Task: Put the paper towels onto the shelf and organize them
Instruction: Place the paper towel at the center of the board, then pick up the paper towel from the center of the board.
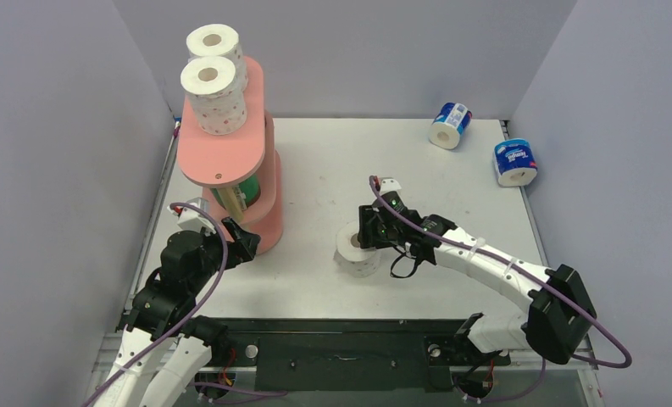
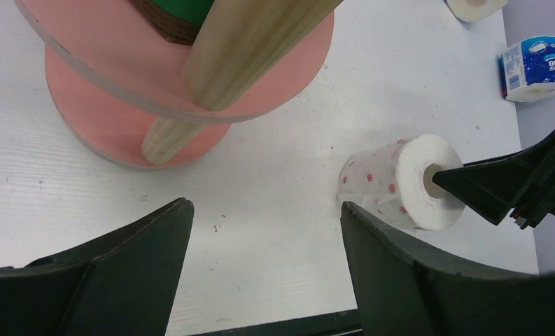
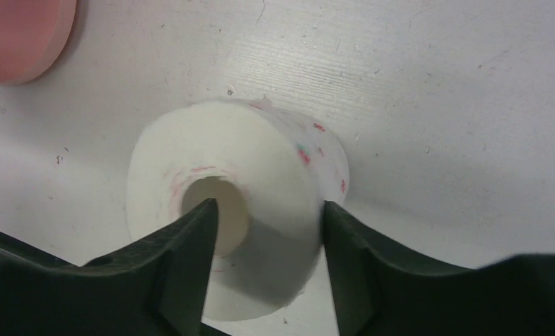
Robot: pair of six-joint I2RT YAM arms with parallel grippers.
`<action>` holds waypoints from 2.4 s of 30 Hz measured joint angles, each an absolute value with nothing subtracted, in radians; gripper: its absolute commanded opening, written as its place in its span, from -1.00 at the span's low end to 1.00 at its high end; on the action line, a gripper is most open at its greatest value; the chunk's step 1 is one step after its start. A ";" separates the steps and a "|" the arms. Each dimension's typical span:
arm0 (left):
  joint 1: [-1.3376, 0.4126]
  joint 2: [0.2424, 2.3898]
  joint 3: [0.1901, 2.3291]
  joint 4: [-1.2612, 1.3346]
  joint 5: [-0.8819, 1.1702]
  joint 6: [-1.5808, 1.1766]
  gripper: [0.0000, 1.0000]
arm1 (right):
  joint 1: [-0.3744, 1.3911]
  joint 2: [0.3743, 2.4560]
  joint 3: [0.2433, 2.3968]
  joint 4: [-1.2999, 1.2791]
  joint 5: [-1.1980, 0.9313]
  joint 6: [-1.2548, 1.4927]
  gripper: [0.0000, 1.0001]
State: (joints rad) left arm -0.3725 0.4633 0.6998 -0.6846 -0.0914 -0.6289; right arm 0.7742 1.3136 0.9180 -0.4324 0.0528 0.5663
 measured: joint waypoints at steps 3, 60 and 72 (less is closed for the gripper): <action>-0.373 0.465 0.700 -0.685 -0.093 -0.629 0.51 | 0.774 1.288 0.918 -0.457 0.074 0.569 0.35; -0.373 0.467 0.665 -0.668 -0.092 -0.644 0.51 | 0.754 1.316 0.904 -0.511 0.116 0.702 0.08; -0.373 0.464 0.664 -0.667 -0.092 -0.644 0.51 | 0.768 1.311 0.900 -0.509 0.117 0.709 -0.32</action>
State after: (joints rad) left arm -0.3725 0.4641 0.6640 -0.6674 -0.0921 -0.6441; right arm 0.7677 1.3113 0.9001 -0.5091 0.1169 0.7090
